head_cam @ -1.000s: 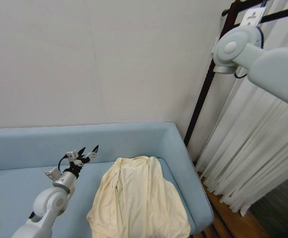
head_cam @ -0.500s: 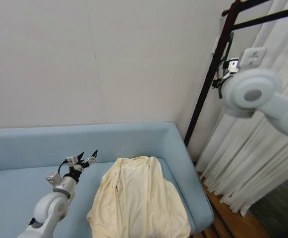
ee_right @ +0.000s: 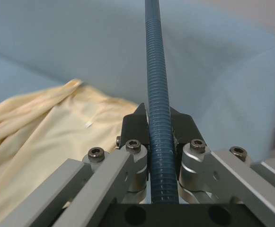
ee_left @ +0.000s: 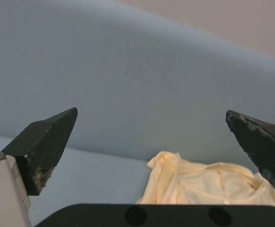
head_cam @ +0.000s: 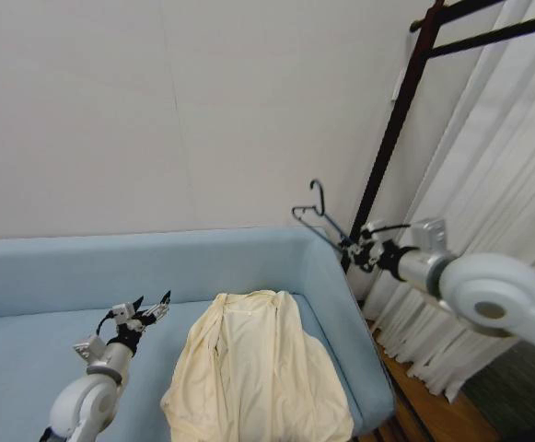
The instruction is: Pick up the clothes from the sofa and hang them on the clothes hanger.
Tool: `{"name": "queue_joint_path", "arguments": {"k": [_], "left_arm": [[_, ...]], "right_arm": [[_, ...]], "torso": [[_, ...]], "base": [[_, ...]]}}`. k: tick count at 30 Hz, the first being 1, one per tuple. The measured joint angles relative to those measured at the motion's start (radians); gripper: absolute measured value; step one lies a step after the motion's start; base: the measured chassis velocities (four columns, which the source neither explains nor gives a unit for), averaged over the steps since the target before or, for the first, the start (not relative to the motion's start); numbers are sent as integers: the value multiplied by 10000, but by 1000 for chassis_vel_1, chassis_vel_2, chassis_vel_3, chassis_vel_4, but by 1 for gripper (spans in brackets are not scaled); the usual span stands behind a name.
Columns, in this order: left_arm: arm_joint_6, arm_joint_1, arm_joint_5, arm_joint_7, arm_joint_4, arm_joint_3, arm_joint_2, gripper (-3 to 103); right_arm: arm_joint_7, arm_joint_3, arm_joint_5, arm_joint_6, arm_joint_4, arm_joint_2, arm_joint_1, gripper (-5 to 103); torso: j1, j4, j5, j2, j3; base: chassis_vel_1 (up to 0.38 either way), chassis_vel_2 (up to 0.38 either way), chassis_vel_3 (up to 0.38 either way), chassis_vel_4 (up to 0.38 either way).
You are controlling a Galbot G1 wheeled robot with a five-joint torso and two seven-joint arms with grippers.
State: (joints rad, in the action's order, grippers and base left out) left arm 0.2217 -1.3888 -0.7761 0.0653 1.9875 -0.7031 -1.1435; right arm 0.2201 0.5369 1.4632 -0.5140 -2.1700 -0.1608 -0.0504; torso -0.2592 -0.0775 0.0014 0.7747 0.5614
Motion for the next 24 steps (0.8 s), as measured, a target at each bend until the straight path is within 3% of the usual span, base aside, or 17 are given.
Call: {"name": "queue_joint_path", "arguments": {"k": [1,4,5,7,8,9,13,17,24], "left_arm": [[0,0,0,0,0,0,0,100],[41,384,12,-20,-856,349,-92,100],[41,384,12,-20,-856,349,-92,100],[196,783,-25,-18,-1702,576,-109,100],[311,967,-74,-12,-2171,732,-124,100],[311,967,-74,-12,-2171,732,-124,100],[535,1370,-253,8,-3298,1319,-318,100],[552,1703,-268,-8,-3955,1841,-574,100],[420,2560,20,-39,-4866,2509,-1156,100]], "right_arm": [[0,0,0,0,0,0,0,8],[-2024,-12,-1251,424,1173,-741,-924,8],[-2024,-12,-1251,424,1173,-741,-924,8],[-3369,-15,-2106,814,1958,-1303,-1369,8],[-4143,25,-2433,843,2323,-1590,-1483,8],[-4143,25,-2433,843,2323,-1590,-1483,8],[-5863,343,-2995,512,3278,-2313,-1551,8],[-6428,482,-3216,422,3752,-2607,-1717,8],[-6115,365,-3453,684,4186,-3077,-2337,8]], "torso": [[0,0,0,0,0],[-2,-2,1,0,1],[-2,-2,1,0,1],[-4,-6,3,-2,1],[-4,-5,1,-3,1],[-4,-5,1,-3,1],[-3,-1,0,-2,2],[-3,-5,-1,-2,1],[-3,-6,0,-3,1]], "base": [[0,0,0,0],[0,0,0,0],[0,0,0,0],[0,0,0,0],[0,0,0,0],[0,0,0,0],[0,0,0,0],[0,0,0,0],[0,0,0,0]]}}
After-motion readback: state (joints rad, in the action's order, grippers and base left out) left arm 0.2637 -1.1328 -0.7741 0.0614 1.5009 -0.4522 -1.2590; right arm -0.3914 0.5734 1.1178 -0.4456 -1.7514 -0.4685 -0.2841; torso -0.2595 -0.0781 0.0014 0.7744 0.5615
